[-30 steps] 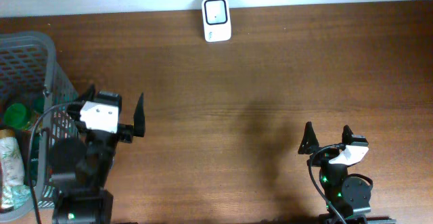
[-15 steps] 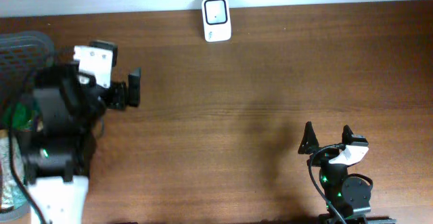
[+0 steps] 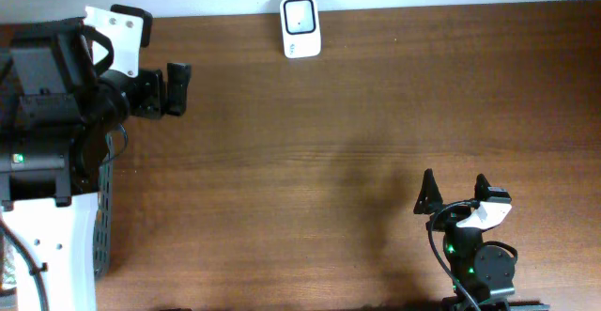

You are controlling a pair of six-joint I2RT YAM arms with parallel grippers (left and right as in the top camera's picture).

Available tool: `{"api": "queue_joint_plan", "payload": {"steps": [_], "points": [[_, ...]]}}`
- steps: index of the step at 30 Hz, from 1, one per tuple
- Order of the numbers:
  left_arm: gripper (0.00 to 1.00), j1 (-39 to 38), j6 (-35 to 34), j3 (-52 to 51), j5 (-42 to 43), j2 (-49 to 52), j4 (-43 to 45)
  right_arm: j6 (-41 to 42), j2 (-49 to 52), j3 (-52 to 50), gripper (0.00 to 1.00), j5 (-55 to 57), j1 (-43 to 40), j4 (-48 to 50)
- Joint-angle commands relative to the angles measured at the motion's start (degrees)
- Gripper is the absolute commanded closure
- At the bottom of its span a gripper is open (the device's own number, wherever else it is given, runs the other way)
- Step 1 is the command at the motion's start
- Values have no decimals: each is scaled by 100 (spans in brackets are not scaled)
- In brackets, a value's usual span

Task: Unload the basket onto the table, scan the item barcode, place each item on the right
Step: 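Reach the left gripper into the basket and grasp the green-lidded jar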

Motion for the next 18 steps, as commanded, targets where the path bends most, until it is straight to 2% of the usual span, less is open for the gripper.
{"api": "queue_joint_plan", "payload": {"steps": [1,2,4,11,18], "points": [[1,13,-417,247,-1167,28,129,-37,-44,-26,2,-13,31,-46],[1,170,-632,417,-1707,28,131,-37,-44,-26,2,-13,31,-46],[1,450,-911,612,-1969,26,129,-37,-44,-26,2,-13,31,-46],[1,2140,-1878,817,-1989,85,70,-37,-44,-26,2,-13,31,-46],[1,3180,-2369,-103,-1989,382,127,-37,-44,-26,2,-13,31,-46]]}}
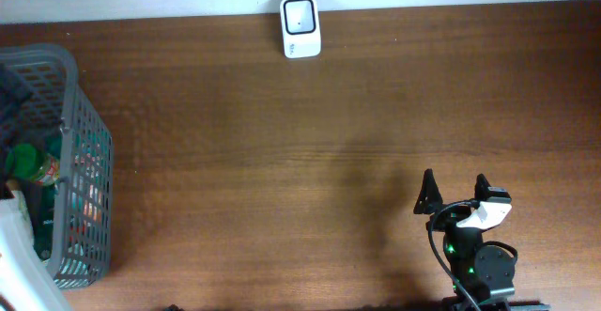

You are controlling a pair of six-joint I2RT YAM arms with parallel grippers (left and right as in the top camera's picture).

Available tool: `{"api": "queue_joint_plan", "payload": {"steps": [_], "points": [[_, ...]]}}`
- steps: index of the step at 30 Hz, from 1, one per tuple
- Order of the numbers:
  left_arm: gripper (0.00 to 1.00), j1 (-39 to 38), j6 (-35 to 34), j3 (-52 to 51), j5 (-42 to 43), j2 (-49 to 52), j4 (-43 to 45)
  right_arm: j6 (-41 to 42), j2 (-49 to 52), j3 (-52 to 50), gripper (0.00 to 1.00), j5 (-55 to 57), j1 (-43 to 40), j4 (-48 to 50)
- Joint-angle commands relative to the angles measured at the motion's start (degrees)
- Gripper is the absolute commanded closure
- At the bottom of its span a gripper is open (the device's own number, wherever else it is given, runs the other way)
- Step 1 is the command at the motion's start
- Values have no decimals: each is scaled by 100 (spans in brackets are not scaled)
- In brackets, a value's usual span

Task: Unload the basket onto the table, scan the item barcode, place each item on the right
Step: 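Reach the left gripper into the basket and grasp the green-lidded jar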

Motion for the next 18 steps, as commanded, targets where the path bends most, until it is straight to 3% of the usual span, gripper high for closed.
{"api": "queue_joint_plan", "payload": {"steps": [1,8,18], "points": [[1,461,-437,-763,-68,271,162,-37,-44,-26,2,-13,31,-46],[1,960,-409,-1746,-52,531,890,-37,-44,-26,2,-13,31,-46],[1,1172,588,-1764,793,1768,1080,-37,-44,-26,2,-13,31,-46]]}}
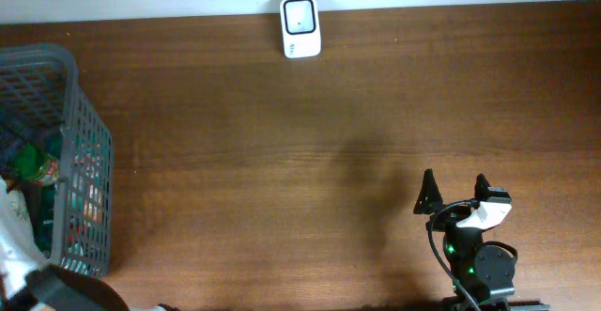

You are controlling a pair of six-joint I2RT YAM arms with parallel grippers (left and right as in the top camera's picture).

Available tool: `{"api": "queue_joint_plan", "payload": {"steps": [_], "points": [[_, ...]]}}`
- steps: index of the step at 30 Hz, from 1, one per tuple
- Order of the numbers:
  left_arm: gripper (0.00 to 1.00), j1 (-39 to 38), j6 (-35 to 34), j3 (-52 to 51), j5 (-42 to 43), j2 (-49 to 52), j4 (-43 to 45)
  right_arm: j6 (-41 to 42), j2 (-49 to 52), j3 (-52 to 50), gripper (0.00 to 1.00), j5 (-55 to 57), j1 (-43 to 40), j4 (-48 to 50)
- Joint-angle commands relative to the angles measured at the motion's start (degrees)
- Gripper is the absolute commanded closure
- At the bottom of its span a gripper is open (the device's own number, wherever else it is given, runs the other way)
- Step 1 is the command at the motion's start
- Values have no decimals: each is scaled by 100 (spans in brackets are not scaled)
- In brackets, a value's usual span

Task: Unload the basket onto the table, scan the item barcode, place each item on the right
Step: 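Reach the left gripper into the basket and grasp the green-lidded jar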

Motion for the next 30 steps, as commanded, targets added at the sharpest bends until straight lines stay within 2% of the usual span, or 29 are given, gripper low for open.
{"api": "queue_joint_plan", "payload": {"steps": [1,11,15,23,30], "points": [[1,44,597,-33,503,409,94,-39,-44,-26,2,-13,31,-46],[1,317,748,-37,455,942,450,-39,-44,-26,2,-13,31,-46],[1,374,1040,-37,667,1248,629,-39,-44,-26,2,-13,31,-46],[1,374,1180,-37,800,1705,1082,-39,-44,-26,2,-13,31,-46],[0,363,1174,-39,997,2020,1025,-39,-44,-26,2,-13,31,-46]]}}
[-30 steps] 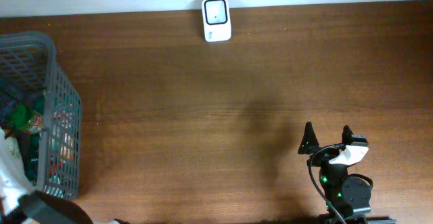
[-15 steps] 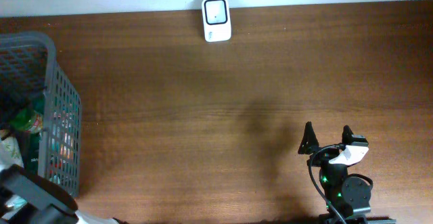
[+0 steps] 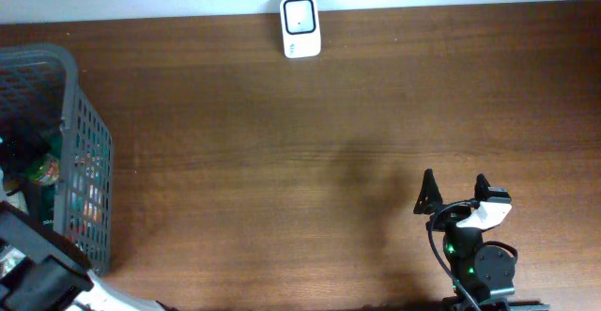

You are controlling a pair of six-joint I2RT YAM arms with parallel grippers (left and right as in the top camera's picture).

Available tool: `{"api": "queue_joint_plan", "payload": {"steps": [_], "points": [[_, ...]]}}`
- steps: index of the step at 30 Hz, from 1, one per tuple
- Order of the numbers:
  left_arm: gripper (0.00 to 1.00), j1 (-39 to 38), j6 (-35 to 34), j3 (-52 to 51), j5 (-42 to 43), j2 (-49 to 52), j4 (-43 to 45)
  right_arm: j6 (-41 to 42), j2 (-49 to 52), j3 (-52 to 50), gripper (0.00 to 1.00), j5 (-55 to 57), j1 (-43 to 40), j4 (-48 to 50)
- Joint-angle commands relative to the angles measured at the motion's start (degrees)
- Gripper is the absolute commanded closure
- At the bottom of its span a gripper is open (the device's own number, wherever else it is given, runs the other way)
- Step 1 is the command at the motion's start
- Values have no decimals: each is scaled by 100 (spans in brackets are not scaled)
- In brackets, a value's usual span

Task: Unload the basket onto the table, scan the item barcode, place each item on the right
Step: 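Reach the left gripper into the basket and grasp the green-lidded jar, then carry the green-lidded jar forward and set it near the scanner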

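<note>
The white barcode scanner [image 3: 300, 26] lies at the far edge of the table, its window facing up. Items sit in a grey mesh basket [image 3: 94, 161] at the left edge, among them a green-topped one [image 3: 42, 170]. My right gripper [image 3: 455, 191] rests near the front right, open, with nothing between its fingers. Only a black and white part of my left arm [image 3: 38, 273] shows at the bottom left corner, over the basket's near end. Its fingers are out of view.
Brown wooden table [image 3: 282, 161] with a pale wall strip along the far edge. The basket's contents are partly hidden by its wall and by the left arm.
More of the left arm's black body now shows in the bottom left corner, covering the basket's near corner. The right arm, the scanner and the basket have not moved.
At first my left arm stretched over the basket, its empty gripper pointing right over the table's far left. Then the arm was gone from there and the basket lay uncovered. Since then only parts of the arm show at the bottom left. The right arm stayed still.
</note>
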Motion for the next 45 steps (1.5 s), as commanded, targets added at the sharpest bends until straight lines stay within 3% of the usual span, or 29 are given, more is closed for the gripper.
{"api": "queue_joint_plan", "payload": {"steps": [1,4,7,15,22,32,38,45], "points": [[0,-7,105,-17,199,205,-50,-35,-44,-26,2,-13,31,-46],[1,-7,103,-17,199,210,-50,-35,-44,-26,2,-13,31,-46],[10,-7,101,-17,326,212,-50,-35,-44,-26,2,-13,31,-46],[45,-7,96,-9,737,181,-55,-35,-44,-26,2,-13,31,-46],[46,-7,-210,234,892,-450,-201,-35,-44,-26,2,-13,31,-46],[49,-363,-844,769,1351,-2570,-212,-35,-44,-26,2,-13,31,-46],[48,-1246,-868,769,1285,-3635,-46,-35,-44,-26,2,-13,31,-46],[48,-2846,-866,741,1276,-3724,-332,-35,-44,-26,2,-13,31,-46]]}}
